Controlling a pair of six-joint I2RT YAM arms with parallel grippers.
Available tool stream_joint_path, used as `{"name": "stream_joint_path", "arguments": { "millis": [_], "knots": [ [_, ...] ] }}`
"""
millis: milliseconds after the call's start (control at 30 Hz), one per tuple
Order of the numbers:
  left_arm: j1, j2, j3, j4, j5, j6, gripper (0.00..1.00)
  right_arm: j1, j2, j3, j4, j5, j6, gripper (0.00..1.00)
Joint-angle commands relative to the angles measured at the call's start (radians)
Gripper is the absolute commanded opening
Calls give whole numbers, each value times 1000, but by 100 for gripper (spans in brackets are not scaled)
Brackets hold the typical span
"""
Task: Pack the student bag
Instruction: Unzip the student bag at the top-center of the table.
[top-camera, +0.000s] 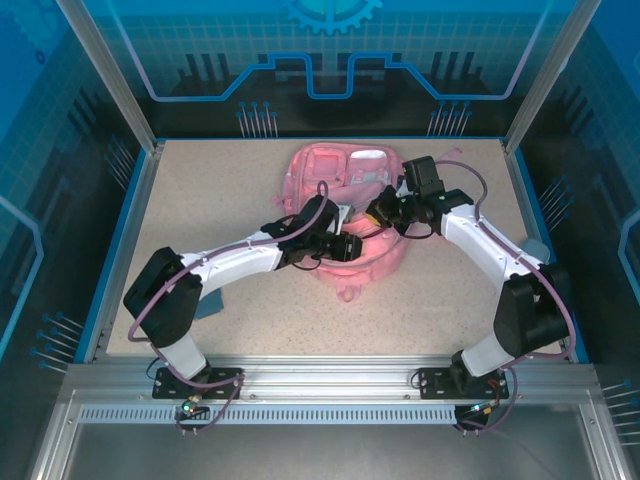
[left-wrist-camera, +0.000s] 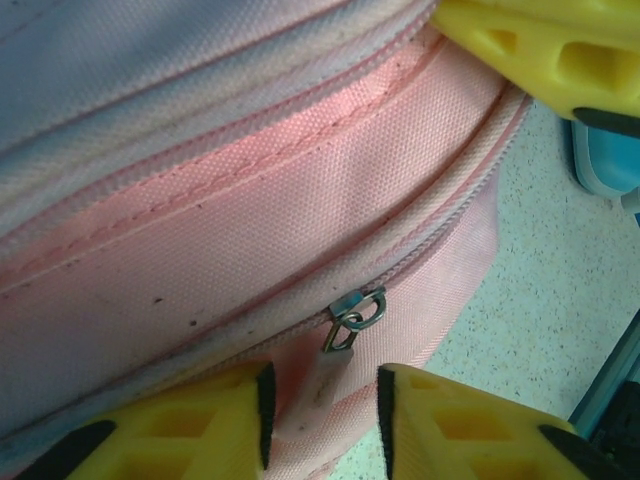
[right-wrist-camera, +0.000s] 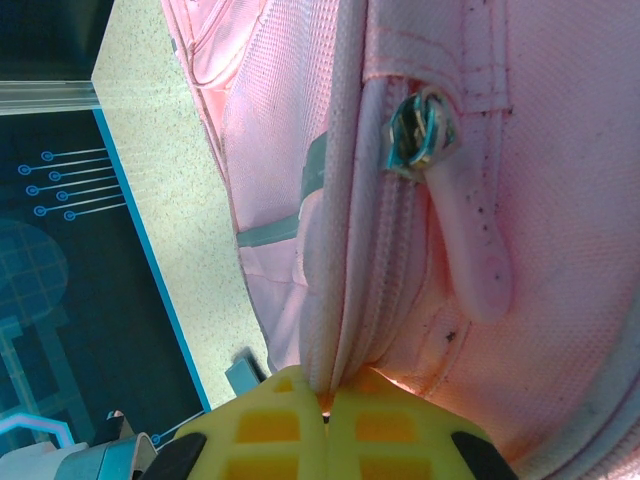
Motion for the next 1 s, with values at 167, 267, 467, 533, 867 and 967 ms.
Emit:
{"name": "stream_joint_path", "arguments": {
  "millis": [167, 267, 467, 533, 867, 967],
  "knots": [
    [-15, 50, 76, -78, -62, 20, 32, 19, -38, 4, 48, -24, -16, 0],
    [-17, 70, 96, -109, -100, 15, 29, 20, -44, 0, 48, -24, -13, 0],
    [-17, 52, 94, -131, -156, 21, 3, 18, -57, -6, 27, 13, -23, 0],
    [-18, 32, 83, -151, -183, 35, 0, 13, -67, -10, 12, 46, -32, 0],
    [45, -130, -121, -210, -294, 102, 0, -80, -158, -72, -40, 135, -100, 0],
    [90, -171, -170, -190, -292, 145, 0, -104, -164, -77, -52, 131, -127, 0]
  ]
}}
